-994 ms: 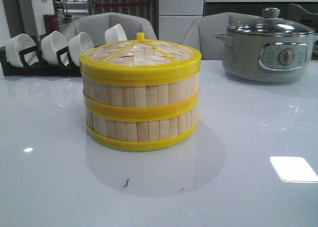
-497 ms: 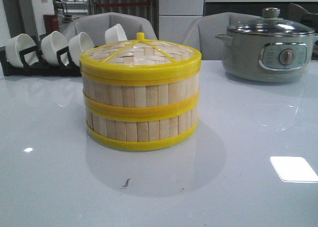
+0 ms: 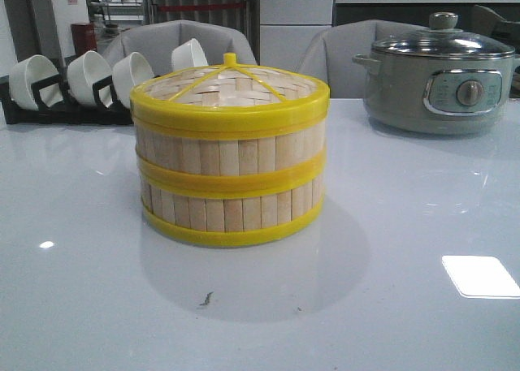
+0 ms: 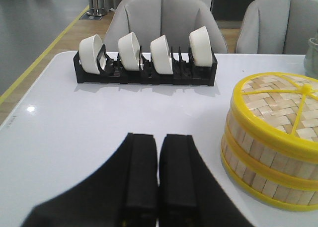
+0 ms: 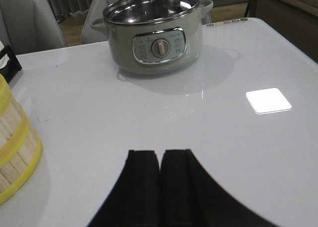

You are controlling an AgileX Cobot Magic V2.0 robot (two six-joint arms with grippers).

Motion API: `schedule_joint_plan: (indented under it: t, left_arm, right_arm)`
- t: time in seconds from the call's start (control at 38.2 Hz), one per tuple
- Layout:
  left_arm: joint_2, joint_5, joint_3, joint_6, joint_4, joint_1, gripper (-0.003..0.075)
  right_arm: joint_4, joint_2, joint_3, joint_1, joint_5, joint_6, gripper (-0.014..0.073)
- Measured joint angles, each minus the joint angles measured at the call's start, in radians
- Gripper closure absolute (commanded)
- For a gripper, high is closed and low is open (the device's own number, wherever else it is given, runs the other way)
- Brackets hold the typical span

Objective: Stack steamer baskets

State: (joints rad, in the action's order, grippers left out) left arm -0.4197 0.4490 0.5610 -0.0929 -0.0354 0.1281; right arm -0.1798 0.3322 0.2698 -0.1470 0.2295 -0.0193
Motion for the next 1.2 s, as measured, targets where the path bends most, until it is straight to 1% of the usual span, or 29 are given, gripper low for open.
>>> schedule_joint_plan:
  t: [0.63, 0.86, 0.99, 1.2]
  left_arm:
    - [0.000, 0.000, 0.000, 0.000, 0.000, 0.000, 0.0625]
    - [0.017, -0.005, -0.002, 0.000, -0.022, 0.000, 0.0625]
    - [0.069, -0.078, -0.048, 0.000, -0.024, 0.000, 0.0625]
    - [0.216, -0.257, -0.244, 0.000, -0.026, 0.000, 0.0625]
  right_arm:
    - [0.000, 0.000, 0.000, 0.000, 0.000, 0.000, 0.0541]
    - [0.000, 0.000, 0.000, 0.000, 0.000, 0.000, 0.0541]
    - [0.000, 0.000, 0.000, 0.000, 0.000, 0.000, 0.0541]
    - [0.000, 0.000, 0.000, 0.000, 0.000, 0.000, 0.0541]
